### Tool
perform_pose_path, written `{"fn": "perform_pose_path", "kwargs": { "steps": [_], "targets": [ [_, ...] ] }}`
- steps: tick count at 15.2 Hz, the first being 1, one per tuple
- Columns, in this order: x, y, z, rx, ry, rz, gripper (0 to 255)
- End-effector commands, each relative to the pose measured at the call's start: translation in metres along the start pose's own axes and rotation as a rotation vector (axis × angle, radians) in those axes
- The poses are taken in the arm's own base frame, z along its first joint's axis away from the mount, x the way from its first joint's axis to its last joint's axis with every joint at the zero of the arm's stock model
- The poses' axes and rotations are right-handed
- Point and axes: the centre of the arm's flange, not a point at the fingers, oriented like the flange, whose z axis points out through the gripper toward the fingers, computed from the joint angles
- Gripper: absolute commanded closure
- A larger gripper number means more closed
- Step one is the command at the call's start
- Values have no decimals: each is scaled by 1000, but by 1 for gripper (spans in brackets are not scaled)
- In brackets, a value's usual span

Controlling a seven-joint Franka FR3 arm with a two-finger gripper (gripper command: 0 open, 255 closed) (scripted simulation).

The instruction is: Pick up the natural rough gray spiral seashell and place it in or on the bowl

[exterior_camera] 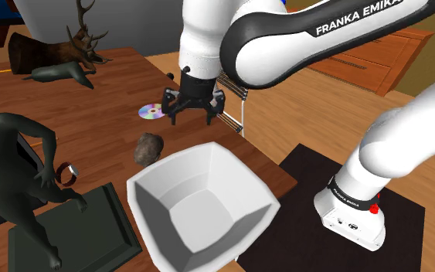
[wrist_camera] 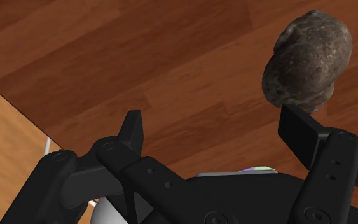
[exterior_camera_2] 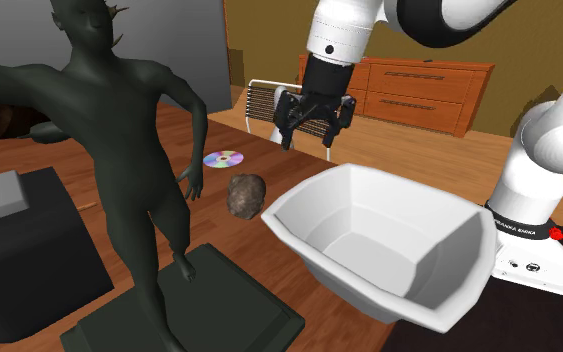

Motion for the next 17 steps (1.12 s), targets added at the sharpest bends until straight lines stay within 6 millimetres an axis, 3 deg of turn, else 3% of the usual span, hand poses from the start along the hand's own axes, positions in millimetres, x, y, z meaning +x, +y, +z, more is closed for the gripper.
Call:
{"fn": "perform_pose_path", "kwargs": {
  "steps": [1, 8, 17],
  "targets": [
    [-9, -25, 6, 7, 16, 32, 0],
    [-23, -112, 31, 21, 74, 131, 0],
    [-21, -116, 72, 21, 76, 135, 0]
  ]
}}
